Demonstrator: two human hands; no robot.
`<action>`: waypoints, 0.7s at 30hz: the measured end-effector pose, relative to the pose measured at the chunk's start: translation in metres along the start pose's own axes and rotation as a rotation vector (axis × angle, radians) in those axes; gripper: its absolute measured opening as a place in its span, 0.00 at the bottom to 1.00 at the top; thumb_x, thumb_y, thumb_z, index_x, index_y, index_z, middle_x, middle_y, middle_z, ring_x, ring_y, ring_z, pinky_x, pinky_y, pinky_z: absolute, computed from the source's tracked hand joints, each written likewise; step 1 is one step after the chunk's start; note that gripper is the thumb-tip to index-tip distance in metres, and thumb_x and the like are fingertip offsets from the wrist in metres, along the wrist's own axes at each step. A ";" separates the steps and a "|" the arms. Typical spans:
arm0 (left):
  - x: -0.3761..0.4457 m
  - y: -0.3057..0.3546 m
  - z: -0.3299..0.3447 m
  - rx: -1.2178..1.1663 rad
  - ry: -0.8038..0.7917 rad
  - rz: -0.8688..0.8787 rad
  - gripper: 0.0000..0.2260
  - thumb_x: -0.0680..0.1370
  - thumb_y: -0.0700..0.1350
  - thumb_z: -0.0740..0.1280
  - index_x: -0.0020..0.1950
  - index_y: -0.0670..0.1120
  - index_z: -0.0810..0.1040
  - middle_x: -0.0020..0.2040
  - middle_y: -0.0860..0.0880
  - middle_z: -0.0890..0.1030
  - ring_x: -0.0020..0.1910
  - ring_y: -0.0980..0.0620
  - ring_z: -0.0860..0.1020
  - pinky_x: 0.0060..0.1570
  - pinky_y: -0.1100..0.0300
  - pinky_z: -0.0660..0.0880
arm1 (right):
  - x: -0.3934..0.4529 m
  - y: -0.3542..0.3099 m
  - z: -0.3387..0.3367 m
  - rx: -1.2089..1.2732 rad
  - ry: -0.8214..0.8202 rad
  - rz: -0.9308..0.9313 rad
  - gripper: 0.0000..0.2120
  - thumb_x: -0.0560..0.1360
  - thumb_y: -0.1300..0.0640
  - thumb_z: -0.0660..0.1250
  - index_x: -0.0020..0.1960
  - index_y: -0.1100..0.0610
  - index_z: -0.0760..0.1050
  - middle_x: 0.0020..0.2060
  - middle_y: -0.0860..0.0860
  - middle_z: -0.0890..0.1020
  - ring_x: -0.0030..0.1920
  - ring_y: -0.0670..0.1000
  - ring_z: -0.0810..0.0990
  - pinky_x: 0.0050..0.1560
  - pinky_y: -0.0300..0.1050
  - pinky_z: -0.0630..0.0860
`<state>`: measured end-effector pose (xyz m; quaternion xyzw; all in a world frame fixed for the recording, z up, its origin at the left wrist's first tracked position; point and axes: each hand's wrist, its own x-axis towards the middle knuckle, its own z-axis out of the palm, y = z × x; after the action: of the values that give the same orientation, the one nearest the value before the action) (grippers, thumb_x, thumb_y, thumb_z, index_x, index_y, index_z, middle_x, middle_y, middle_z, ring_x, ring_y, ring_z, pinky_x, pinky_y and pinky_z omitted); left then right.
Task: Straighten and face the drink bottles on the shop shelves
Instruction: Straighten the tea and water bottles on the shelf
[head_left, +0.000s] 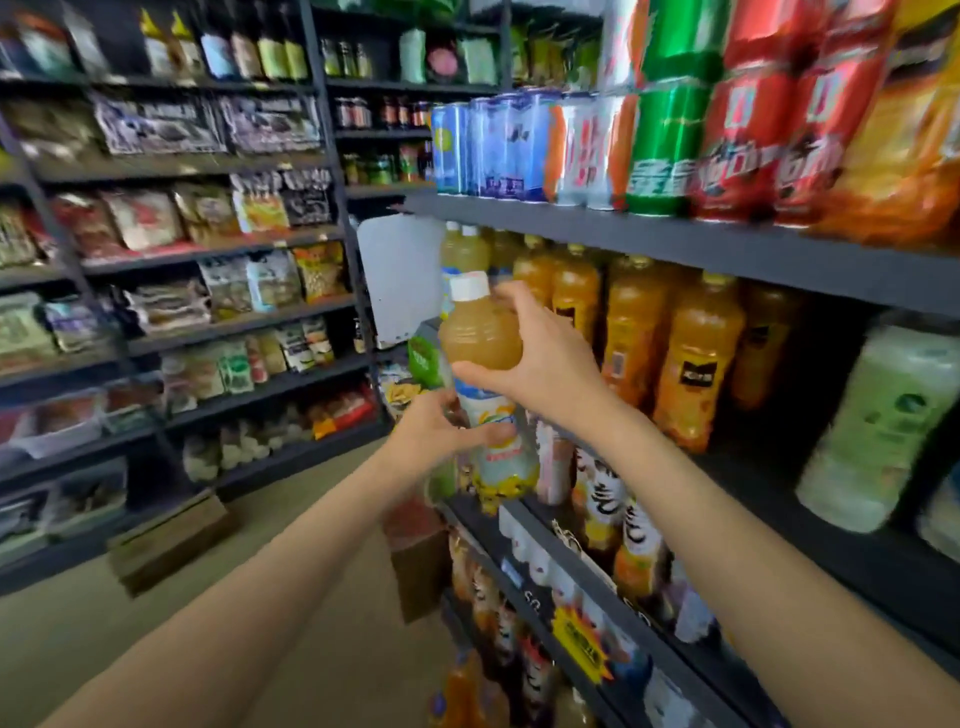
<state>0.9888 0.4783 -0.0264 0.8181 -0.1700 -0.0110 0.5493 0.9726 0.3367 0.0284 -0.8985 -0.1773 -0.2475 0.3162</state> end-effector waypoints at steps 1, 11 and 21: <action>0.018 -0.008 -0.012 -0.015 0.007 -0.006 0.11 0.69 0.45 0.75 0.49 0.47 0.79 0.44 0.52 0.82 0.40 0.59 0.80 0.41 0.63 0.78 | 0.018 0.003 0.012 0.018 -0.012 0.004 0.34 0.68 0.41 0.72 0.68 0.50 0.62 0.63 0.46 0.73 0.58 0.49 0.74 0.50 0.44 0.69; 0.231 -0.091 -0.103 0.020 -0.056 0.102 0.11 0.69 0.41 0.76 0.48 0.43 0.79 0.42 0.47 0.82 0.32 0.64 0.77 0.32 0.71 0.72 | 0.166 0.077 0.132 0.022 -0.037 0.407 0.17 0.75 0.54 0.67 0.60 0.59 0.72 0.57 0.52 0.78 0.50 0.53 0.80 0.51 0.54 0.78; 0.362 -0.105 -0.061 0.203 -0.251 0.318 0.14 0.73 0.43 0.72 0.55 0.38 0.78 0.51 0.40 0.81 0.53 0.43 0.78 0.39 0.61 0.65 | 0.228 0.132 0.174 -0.039 0.239 0.907 0.15 0.76 0.62 0.63 0.61 0.62 0.67 0.55 0.60 0.78 0.53 0.60 0.78 0.55 0.59 0.74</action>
<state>1.3701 0.4631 -0.0359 0.8242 -0.3639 -0.0087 0.4338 1.2790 0.3905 -0.0262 -0.8563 0.2756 -0.1892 0.3937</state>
